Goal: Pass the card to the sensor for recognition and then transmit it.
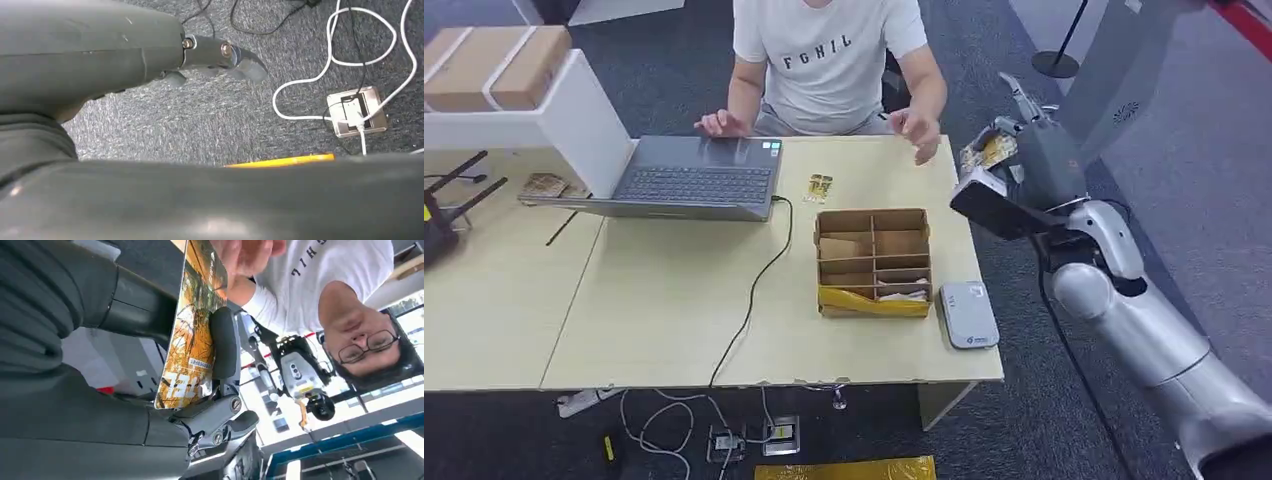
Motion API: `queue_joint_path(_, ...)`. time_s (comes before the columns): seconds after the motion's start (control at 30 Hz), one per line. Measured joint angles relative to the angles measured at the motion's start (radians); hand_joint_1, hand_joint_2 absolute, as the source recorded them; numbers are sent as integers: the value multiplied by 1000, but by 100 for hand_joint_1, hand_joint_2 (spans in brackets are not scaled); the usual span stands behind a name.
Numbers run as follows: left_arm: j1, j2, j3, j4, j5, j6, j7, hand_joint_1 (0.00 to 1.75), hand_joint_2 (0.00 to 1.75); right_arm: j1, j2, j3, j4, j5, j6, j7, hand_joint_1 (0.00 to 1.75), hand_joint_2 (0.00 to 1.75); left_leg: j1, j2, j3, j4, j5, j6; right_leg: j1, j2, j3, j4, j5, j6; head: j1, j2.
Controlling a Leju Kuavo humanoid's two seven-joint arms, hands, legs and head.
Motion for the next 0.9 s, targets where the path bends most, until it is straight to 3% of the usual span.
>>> queue_joint_path(0.27,-16,-16,-1,0,-16,-9,15,0,0,-24,116,24,165,107,-47,-3,175,175,0,0,0,0,0,0,0,0,0,0,0,0,0,0)
queue_joint_path(0.53,-25,-23,-3,0,-22,-15,27,0,0,-27,184,25,309,135,-68,-5,175,175,0,0,-1,0,0,0,0,0,-1,0,0,0,0,0)
queue_joint_path(0.57,-25,-24,-3,0,-22,-15,27,0,0,-27,189,25,322,136,-69,-5,155,175,0,0,-1,0,0,0,0,0,-1,0,0,0,0,0)
queue_joint_path(0.63,-25,-25,-3,0,-23,-15,28,0,0,-28,197,24,343,140,-69,-2,147,175,0,0,-1,0,0,0,0,0,-1,0,0,0,0,0)
queue_joint_path(0.67,-26,-26,-3,0,-24,-15,28,0,0,-28,201,23,355,143,-69,3,49,175,0,0,0,0,0,0,0,0,-1,0,0,0,0,0)
queue_joint_path(0.7,-26,-26,-3,0,-24,-16,28,0,0,-28,203,22,364,144,-69,5,0,175,0,0,0,0,0,0,0,0,-1,0,0,0,0,0)
queue_joint_path(0.9,-26,-27,-5,0,-26,-20,29,0,0,-27,214,7,413,154,-75,7,0,175,0,0,-1,0,0,0,0,0,-1,0,0,0,0,0)
